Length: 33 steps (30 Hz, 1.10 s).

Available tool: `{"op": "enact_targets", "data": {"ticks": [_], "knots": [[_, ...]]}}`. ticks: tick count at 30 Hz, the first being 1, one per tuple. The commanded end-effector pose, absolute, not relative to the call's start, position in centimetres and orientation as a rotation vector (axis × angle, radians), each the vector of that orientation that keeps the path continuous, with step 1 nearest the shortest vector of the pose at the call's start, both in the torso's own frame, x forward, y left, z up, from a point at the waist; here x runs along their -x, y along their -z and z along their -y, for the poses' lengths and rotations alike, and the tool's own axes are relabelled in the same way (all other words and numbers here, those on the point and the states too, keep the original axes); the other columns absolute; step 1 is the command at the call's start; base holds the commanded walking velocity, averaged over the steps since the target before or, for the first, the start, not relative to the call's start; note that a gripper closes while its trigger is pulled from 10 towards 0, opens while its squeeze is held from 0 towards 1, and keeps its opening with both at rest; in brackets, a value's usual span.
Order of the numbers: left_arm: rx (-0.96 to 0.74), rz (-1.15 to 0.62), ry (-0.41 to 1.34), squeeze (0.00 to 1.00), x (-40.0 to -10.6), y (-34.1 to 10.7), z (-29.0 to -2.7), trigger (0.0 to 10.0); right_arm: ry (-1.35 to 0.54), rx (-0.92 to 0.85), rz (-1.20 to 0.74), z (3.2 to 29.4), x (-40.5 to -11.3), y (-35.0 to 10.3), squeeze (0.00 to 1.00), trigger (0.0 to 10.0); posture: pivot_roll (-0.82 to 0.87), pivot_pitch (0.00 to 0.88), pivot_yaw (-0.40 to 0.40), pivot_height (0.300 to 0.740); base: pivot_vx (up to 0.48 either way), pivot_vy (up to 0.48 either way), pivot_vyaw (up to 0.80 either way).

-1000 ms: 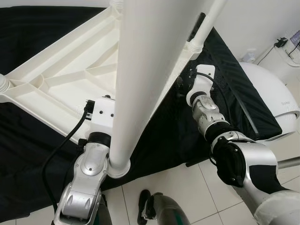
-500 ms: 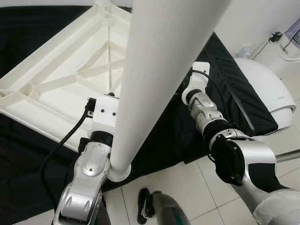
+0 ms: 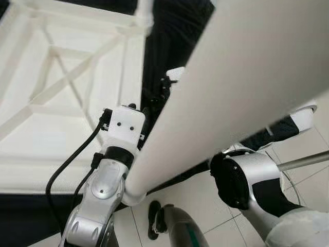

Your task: Building children table

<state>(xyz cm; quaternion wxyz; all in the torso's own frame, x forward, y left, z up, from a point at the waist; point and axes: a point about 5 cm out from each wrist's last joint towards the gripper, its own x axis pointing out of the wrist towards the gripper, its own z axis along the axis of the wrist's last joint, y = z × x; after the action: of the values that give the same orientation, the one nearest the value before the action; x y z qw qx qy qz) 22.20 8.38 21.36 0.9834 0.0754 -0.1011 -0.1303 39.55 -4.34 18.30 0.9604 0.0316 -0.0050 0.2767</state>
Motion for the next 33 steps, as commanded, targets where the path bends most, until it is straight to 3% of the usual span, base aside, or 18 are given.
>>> {"op": "enact_targets", "data": {"ticks": [1, 2, 5, 11, 20, 25, 31, 33], "knots": [[-0.170, 0.183, 0.341, 0.00, -22.7, -21.0, -7.5, 10.0, -0.365, -0.085, 0.037, 8.2, -40.5, -18.5, 0.00, 10.0, 0.17, 0.238, -0.171, 0.740, 0.000, 0.000, 0.00], [-0.170, 0.183, 0.341, 0.00, -22.7, -21.0, -7.5, 10.0, -0.365, -0.085, 0.037, 8.2, -40.5, -18.5, 0.00, 10.0, 0.17, 0.238, -0.171, 0.740, 0.000, 0.000, 0.00], [-0.186, 0.185, 0.323, 0.00, -23.7, -21.1, -7.4, 10.0, -0.116, -0.085, 0.107, 13.1, -41.0, -19.5, 0.00, 10.0, 0.15, 0.231, -0.151, 0.740, 0.000, 0.000, 0.00], [-0.216, 0.158, 0.275, 0.00, -25.5, -20.6, -7.9, 10.0, -0.048, -0.084, 0.187, 15.9, -40.7, -19.9, 0.00, 10.0, 0.13, 0.217, -0.126, 0.740, 0.000, 0.000, 0.00], [-0.267, 0.107, 0.202, 0.00, -27.5, -19.4, -9.5, 10.0, -0.129, -0.061, 0.235, 15.5, -39.9, -18.8, 0.00, 10.0, 0.12, 0.198, -0.120, 0.740, 0.000, 0.000, 0.00], [-0.336, 0.089, 0.081, 0.00, -28.4, -19.0, -13.7, 10.0, -0.217, 0.020, 0.326, 14.4, -37.9, -17.0, 0.00, 10.0, 0.13, 0.184, -0.129, 0.740, 0.000, 0.000, 0.00], [-0.314, 0.094, 0.063, 0.00, -28.6, -19.1, -14.4, 10.0, -0.217, 0.038, 0.348, 14.4, -37.5, -16.8, 0.00, 10.0, 0.13, 0.183, -0.130, 0.740, 0.000, 0.000, 0.00], [-0.236, 0.142, 0.009, 0.00, -28.5, -20.2, -16.3, 10.0, -0.200, 0.001, 0.398, 14.7, -36.1, -16.6, 0.00, 10.0, 0.13, 0.170, -0.130, 0.740, 0.000, 0.000, 0.00]]}}
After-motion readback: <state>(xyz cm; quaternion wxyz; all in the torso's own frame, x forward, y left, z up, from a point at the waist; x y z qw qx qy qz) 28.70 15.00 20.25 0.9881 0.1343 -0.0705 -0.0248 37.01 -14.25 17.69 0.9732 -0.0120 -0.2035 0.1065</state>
